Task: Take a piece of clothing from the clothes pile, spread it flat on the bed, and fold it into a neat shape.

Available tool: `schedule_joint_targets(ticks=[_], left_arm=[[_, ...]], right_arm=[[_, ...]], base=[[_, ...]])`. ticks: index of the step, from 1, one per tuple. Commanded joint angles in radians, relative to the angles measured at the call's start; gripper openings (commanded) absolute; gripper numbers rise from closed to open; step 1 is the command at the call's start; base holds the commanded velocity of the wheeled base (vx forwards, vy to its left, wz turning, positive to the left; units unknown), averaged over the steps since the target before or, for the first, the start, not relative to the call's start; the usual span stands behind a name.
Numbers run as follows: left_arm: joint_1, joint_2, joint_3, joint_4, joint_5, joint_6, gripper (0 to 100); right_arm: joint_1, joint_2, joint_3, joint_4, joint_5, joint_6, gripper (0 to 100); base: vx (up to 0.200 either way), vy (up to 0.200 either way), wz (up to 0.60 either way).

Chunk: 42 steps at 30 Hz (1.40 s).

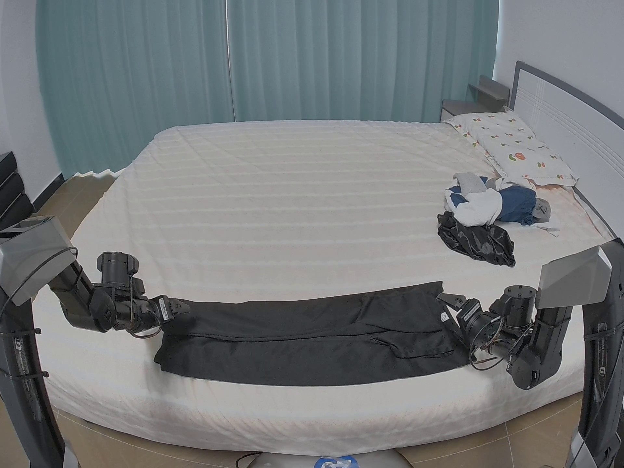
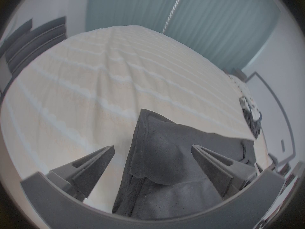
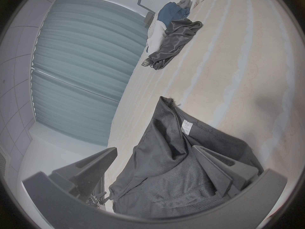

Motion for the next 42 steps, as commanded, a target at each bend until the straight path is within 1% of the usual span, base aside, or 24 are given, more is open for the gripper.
schedule_joint_targets(ticks=[1, 3, 6, 9, 20, 23, 25, 27, 33, 36, 39, 40, 42], left_arm=[[-0.007, 0.016, -0.025, 0.033, -0.007, 0.076, 100], [-0.024, 0.038, -0.023, 0.031, -0.011, 0.093, 100], [-0.027, 0.059, -0.023, 0.027, -0.006, 0.142, 100], [-0.025, 0.059, -0.017, 0.027, -0.009, 0.169, 100], [-0.025, 0.061, -0.022, 0.027, -0.014, 0.169, 100], [-0.025, 0.064, -0.028, 0.027, -0.037, 0.169, 100], [-0.024, 0.073, -0.034, 0.025, -0.077, 0.169, 100], [-0.022, 0.075, -0.034, 0.025, -0.09, 0.169, 100], [-0.018, 0.09, -0.039, 0.024, -0.098, 0.172, 100], [-0.01, 0.096, -0.04, 0.01, -0.126, 0.17, 100], [-0.009, 0.095, -0.04, 0.01, -0.129, 0.17, 100], [-0.009, 0.095, -0.036, 0.008, -0.13, 0.17, 0], [-0.01, 0.092, -0.028, 0.002, -0.129, 0.172, 0]], right_arm=[[0.003, 0.012, 0.001, -0.01, -0.001, 0.0, 100], [0.004, 0.014, 0.001, -0.01, -0.001, -0.002, 100], [0.004, 0.014, 0.001, -0.01, -0.001, 0.0, 100], [0.004, 0.014, 0.003, -0.01, -0.001, -0.002, 100], [0.006, 0.014, 0.004, -0.01, -0.001, -0.005, 100], [0.007, 0.014, 0.003, -0.01, -0.001, -0.008, 100], [0.007, 0.016, 0.003, -0.01, -0.001, -0.008, 100], [0.007, 0.017, 0.003, -0.01, -0.001, -0.008, 100], [0.007, 0.019, 0.003, -0.01, -0.001, -0.01, 100], [0.007, 0.019, 0.003, -0.011, -0.001, -0.01, 100], [0.007, 0.019, 0.003, -0.011, -0.001, -0.01, 100], [0.007, 0.019, 0.003, -0.011, -0.001, -0.01, 100], [0.007, 0.019, 0.003, -0.011, -0.001, -0.01, 100]], base=[[0.0, 0.0, 0.0], [0.0, 0.0, 0.0], [0.0, 0.0, 0.0], [0.0, 0.0, 0.0], [0.0, 0.0, 0.0], [0.0, 0.0, 0.0], [0.0, 0.0, 0.0], [0.0, 0.0, 0.0], [0.0, 0.0, 0.0], [0.0, 0.0, 0.0], [0.0, 0.0, 0.0], [0.0, 0.0, 0.0], [0.0, 0.0, 0.0]])
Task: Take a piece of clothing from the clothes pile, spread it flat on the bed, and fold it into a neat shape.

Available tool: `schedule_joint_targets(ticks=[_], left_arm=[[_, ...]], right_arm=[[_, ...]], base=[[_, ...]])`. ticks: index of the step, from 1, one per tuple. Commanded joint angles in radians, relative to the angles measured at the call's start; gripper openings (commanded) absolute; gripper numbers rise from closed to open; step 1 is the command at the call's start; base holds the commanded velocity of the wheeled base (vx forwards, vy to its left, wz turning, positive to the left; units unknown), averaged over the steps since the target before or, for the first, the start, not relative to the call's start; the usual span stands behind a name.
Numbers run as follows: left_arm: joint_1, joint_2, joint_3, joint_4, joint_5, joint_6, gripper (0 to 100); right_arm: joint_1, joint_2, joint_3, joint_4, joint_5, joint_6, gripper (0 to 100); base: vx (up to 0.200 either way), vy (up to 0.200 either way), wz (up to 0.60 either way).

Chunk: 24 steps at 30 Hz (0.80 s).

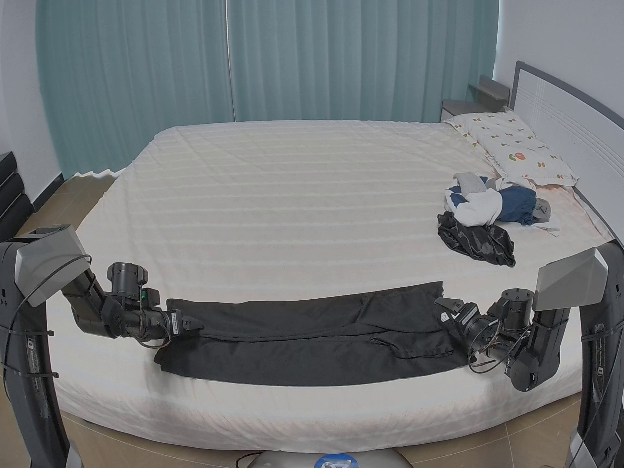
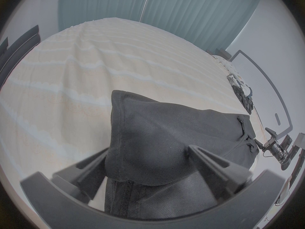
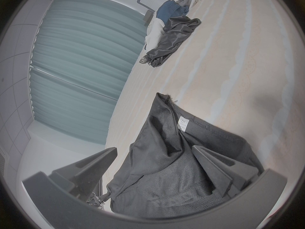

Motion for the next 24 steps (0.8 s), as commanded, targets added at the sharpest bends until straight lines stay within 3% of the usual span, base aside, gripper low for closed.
schedule_joint_targets(ticks=[1, 13, 24], left_arm=[[0.001, 0.002, 0.012, -0.006, -0.001, 0.001, 0], [0.001, -0.043, 0.029, -0.009, -0.001, -0.016, 0], [0.003, -0.074, 0.013, -0.009, -0.001, -0.108, 0]], right_arm=[[0.0, 0.001, 0.0, -0.012, 0.0, 0.0, 100], [-0.03, -0.039, 0.0, -0.012, 0.003, 0.016, 100], [-0.176, -0.088, -0.008, -0.011, 0.06, 0.042, 100]], base=[[0.0, 0.0, 0.0], [0.0, 0.0, 0.0], [0.0, 0.0, 0.0]])
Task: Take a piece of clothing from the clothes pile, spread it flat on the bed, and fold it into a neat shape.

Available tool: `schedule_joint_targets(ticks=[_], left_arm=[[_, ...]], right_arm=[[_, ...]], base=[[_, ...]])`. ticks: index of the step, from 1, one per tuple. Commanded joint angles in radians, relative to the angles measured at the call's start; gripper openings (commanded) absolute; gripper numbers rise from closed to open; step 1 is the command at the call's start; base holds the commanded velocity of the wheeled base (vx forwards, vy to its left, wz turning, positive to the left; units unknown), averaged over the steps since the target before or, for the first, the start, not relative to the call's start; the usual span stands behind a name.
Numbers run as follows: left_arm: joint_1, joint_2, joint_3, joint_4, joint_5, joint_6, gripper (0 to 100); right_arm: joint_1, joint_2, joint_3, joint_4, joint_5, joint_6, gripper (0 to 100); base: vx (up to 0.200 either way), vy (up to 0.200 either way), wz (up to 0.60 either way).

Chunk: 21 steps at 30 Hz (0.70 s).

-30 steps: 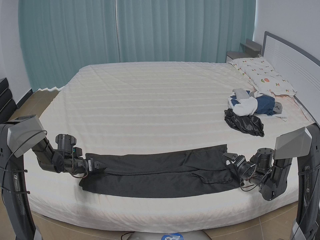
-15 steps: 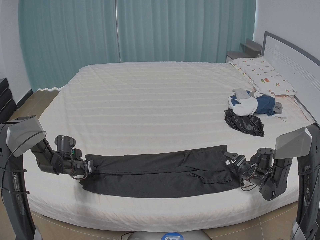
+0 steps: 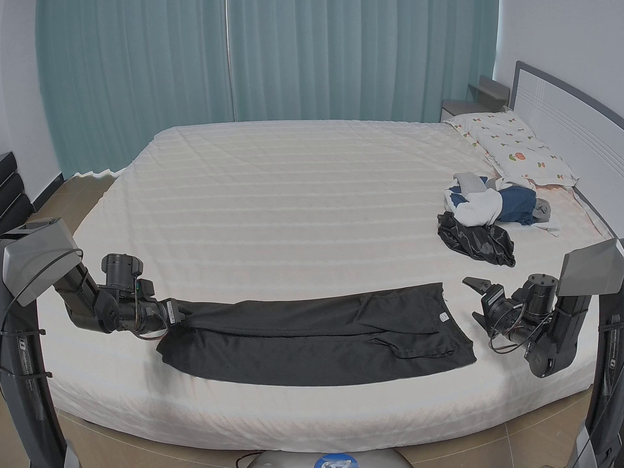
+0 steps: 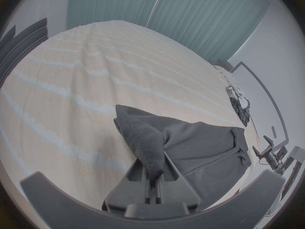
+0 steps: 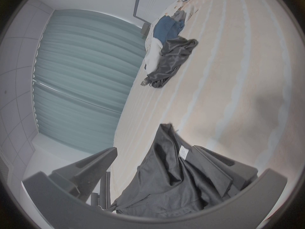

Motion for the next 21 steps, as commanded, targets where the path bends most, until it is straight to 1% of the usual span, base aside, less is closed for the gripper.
schedule_joint_targets(ticks=[1, 11, 16, 21], left_arm=[[0.0, -0.01, -0.004, -0.001, 0.0, -0.008, 0], [-0.009, -0.03, 0.016, 0.002, -0.001, -0.014, 0], [-0.031, -0.042, 0.03, 0.001, 0.0, -0.051, 0], [-0.042, -0.048, 0.03, 0.005, 0.006, -0.059, 0]], right_arm=[[-0.048, -0.018, -0.006, -0.01, 0.019, 0.003, 100], [-0.071, -0.012, -0.026, -0.01, 0.027, 0.003, 100], [-0.075, -0.006, -0.026, -0.01, 0.03, 0.003, 100], [-0.075, -0.002, -0.026, -0.009, 0.031, 0.003, 100]], base=[[0.0, 0.0, 0.0], [0.0, 0.0, 0.0], [0.0, -0.2, 0.0], [0.0, -0.2, 0.0]])
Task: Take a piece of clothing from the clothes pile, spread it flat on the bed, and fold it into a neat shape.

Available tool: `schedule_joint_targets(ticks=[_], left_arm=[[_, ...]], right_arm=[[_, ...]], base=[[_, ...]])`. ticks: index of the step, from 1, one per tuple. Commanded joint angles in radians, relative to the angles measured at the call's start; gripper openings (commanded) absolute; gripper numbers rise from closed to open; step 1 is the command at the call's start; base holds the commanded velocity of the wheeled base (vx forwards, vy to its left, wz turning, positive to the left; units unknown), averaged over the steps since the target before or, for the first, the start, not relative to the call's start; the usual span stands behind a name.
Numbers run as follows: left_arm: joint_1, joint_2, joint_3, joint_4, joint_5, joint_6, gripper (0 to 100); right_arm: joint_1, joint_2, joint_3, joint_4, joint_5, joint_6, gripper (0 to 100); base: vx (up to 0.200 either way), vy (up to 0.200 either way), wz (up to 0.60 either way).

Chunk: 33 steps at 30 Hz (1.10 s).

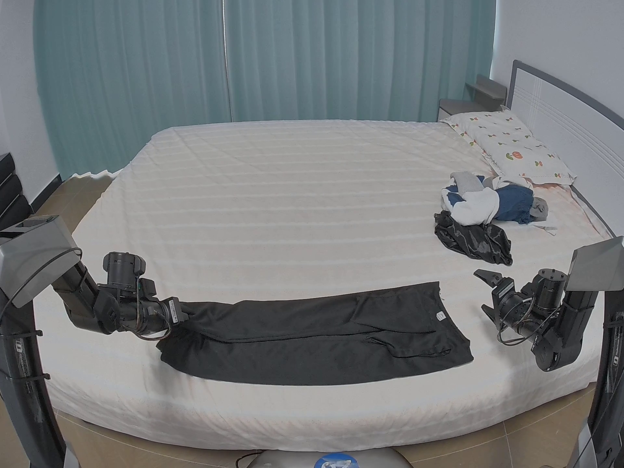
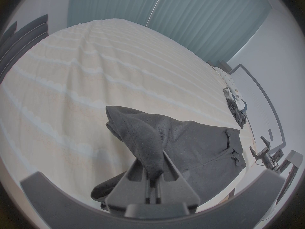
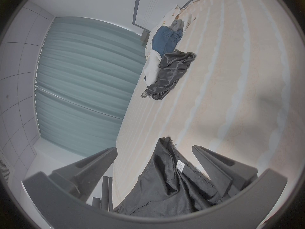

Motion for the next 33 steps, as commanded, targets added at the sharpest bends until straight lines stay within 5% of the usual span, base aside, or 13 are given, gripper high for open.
schedule_joint_targets(ticks=[1, 9, 14, 24, 33], left_arm=[[-0.012, -0.018, 0.001, 0.004, 0.01, -0.004, 0], [-0.076, -0.074, 0.001, 0.011, 0.022, -0.077, 0], [-0.122, -0.104, -0.014, 0.057, 0.099, -0.08, 0], [-0.265, -0.105, -0.108, 0.205, 0.225, -0.09, 0], [-0.397, -0.096, -0.286, 0.401, 0.269, -0.211, 0]], right_arm=[[-0.004, 0.009, -0.002, -0.009, 0.001, 0.0, 100], [-0.002, 0.015, -0.002, -0.009, 0.01, 0.002, 100], [-0.001, 0.015, -0.002, -0.009, 0.015, 0.002, 100], [0.009, 0.024, -0.002, -0.009, 0.015, 0.0, 100], [0.013, 0.031, -0.002, -0.009, 0.015, 0.0, 100]], base=[[0.0, -0.2, 0.0], [0.0, -0.2, 0.0], [0.0, -0.2, 0.0], [0.0, -0.2, 0.0], [0.0, -0.2, 0.0]])
